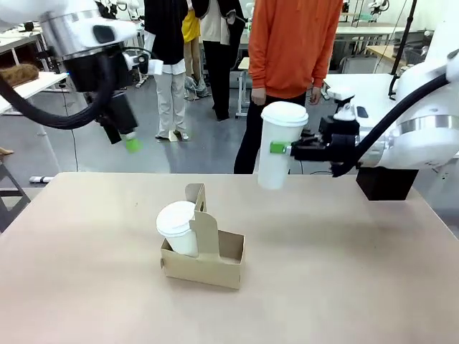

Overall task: Pour a drink into a cup and package it in a carrier.
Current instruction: Insert the held 600 ml Paper Cup into the Cup Carrier.

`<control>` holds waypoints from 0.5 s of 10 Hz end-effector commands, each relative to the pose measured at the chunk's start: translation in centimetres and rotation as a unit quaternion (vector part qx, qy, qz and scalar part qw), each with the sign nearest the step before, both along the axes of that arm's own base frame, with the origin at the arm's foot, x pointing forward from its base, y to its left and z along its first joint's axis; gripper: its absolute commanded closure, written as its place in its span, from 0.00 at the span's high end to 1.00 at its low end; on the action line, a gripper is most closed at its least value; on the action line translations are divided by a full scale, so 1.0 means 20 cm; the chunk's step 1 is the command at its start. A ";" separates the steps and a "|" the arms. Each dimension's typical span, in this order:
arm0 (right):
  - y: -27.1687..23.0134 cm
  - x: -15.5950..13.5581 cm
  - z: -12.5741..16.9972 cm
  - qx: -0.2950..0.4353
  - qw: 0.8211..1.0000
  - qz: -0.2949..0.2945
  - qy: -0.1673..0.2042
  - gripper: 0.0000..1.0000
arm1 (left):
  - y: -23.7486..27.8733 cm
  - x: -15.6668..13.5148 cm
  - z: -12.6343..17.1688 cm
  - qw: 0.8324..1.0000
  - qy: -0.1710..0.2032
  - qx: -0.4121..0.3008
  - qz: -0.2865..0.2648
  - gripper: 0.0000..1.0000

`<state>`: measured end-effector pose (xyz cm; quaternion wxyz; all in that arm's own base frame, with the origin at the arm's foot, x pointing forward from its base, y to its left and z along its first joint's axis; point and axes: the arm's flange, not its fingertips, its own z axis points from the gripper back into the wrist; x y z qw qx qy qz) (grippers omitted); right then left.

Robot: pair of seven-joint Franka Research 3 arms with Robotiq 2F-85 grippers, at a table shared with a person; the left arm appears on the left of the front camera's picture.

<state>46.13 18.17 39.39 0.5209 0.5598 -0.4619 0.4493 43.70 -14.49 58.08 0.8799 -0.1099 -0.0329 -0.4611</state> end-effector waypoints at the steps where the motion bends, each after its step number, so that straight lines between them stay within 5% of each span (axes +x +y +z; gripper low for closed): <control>1: 0.06 -0.09 -0.02 0.009 0.999 0.027 -0.034 0.80 | 0.13 -0.04 -0.09 0.995 -0.024 -0.061 -0.080 1.00; 2: 0.10 -0.09 -0.04 0.002 0.999 0.028 -0.039 0.80 | 0.17 -0.04 -0.14 0.990 -0.035 -0.099 -0.097 1.00; 3: 0.10 -0.08 -0.03 -0.025 0.999 0.020 -0.019 0.80 | 0.17 -0.01 -0.16 0.993 -0.045 -0.104 -0.032 1.00; 5: 0.10 -0.09 -0.06 0.000 1.000 0.023 -0.018 0.80 | 0.15 0.02 -0.08 0.996 -0.031 -0.043 -0.073 1.00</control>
